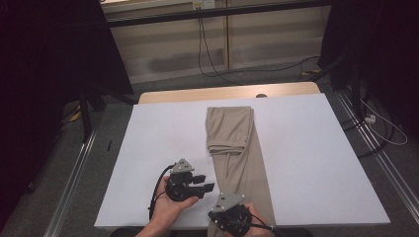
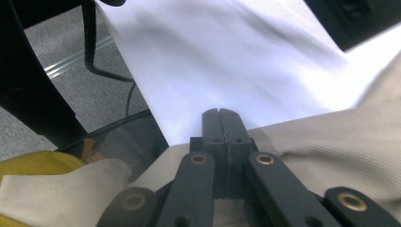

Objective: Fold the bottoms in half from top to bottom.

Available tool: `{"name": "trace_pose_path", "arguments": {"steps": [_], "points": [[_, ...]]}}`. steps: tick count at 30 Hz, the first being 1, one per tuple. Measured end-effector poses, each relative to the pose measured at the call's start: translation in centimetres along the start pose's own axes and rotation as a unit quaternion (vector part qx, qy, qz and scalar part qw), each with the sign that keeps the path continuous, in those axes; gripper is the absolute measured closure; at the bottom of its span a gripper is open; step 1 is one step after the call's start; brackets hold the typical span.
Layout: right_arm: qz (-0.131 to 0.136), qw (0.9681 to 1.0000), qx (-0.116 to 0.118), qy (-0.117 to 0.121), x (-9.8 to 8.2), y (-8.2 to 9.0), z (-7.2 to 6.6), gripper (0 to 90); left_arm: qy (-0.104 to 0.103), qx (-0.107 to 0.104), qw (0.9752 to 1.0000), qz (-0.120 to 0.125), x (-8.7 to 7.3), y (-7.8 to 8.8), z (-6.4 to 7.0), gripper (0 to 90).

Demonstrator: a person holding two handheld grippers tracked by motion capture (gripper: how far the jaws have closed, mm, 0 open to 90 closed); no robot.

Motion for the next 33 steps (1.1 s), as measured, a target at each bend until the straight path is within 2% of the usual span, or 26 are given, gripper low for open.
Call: {"name": "trace_pose_path", "arguments": {"steps": [5, 8, 10, 11, 13, 14, 15, 18, 22, 25, 27, 28, 29, 33], "points": [[0.021, 0.9998, 0.004, -0.005, -0.3, 2.1, 0.3, 90.0, 0.005, 0.002, 1.0000, -0.001, -0.1, -0.2, -0.1, 52.3], [0.034, 0.9992, 0.004, -0.019, -0.7, 3.6, 0.6, 90.0, 0.006, 0.003, 1.0000, 0.000, 0.0, -0.2, -0.1, 52.4], [0.038, 0.9992, -0.005, -0.011, -0.9, 4.2, 0.8, 90.0, 0.009, 0.003, 1.0000, -0.003, -0.1, -0.2, -0.1, 53.0], [0.035, 0.9993, -0.001, -0.009, -0.9, 4.0, 0.9, 90.0, 0.005, 0.005, 0.9999, -0.007, -0.1, -0.3, -0.2, 52.9], [0.027, 0.9993, 0.014, -0.022, -0.6, 3.1, 1.1, 89.0, 0.006, 0.007, 0.9999, -0.007, 0.0, -0.4, -0.2, 52.8], [0.026, 0.9994, 0.017, -0.018, -0.4, 2.6, 1.0, 79.9, 0.008, 0.008, 0.9999, -0.003, 0.0, -0.4, -0.2, 52.6], [0.022, 0.9995, 0.018, -0.011, -0.1, 2.1, 0.8, 74.9, 0.007, 0.010, 0.9999, 0.001, 0.0, -0.4, -0.2, 52.1], [0.004, 0.9998, 0.021, -0.006, 0.2, 0.6, 0.6, 69.9, -0.009, 0.024, 0.9997, 0.000, 0.0, -0.2, -0.6, 48.6], [0.004, 1.0000, 0.007, 0.001, 0.2, -0.4, 0.3, 56.9, -0.009, 0.033, 0.9994, 0.005, 0.0, 0.0, -0.9, 45.0], [0.009, 0.9996, -0.017, 0.019, 0.0, -0.6, -0.1, 60.8, -0.015, 0.036, 0.9992, 0.007, 0.0, -0.1, -0.8, 44.2], [0.008, 0.9993, -0.028, 0.022, 0.0, -0.5, -0.1, 72.6, -0.015, 0.036, 0.9992, 0.007, 0.0, -0.2, -0.7, 44.1], [0.007, 0.9992, -0.032, 0.023, 0.0, -0.4, -0.1, 87.0, -0.013, 0.036, 0.9992, 0.010, 0.0, -0.2, -0.6, 44.1], [0.006, 0.9992, -0.034, 0.022, -0.1, -0.3, 0.0, 90.0, -0.019, 0.037, 0.9991, 0.008, 0.0, -0.1, -0.6, 44.2], [0.006, 0.9997, -0.023, 0.006, -0.2, 0.2, 0.3, 90.0, -0.016, 0.033, 0.9993, 0.003, 0.0, -0.1, -0.7, 44.3]]}}
Point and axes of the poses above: each handheld gripper's, and its own axes: y roughly backward along the jaws, x roughly out of its top, z roughly to its right, the point moved 3 cm from there along -y, roughly forward along the jaws, and after that the axes turned 2 degrees about x, right-handed, at the moved point
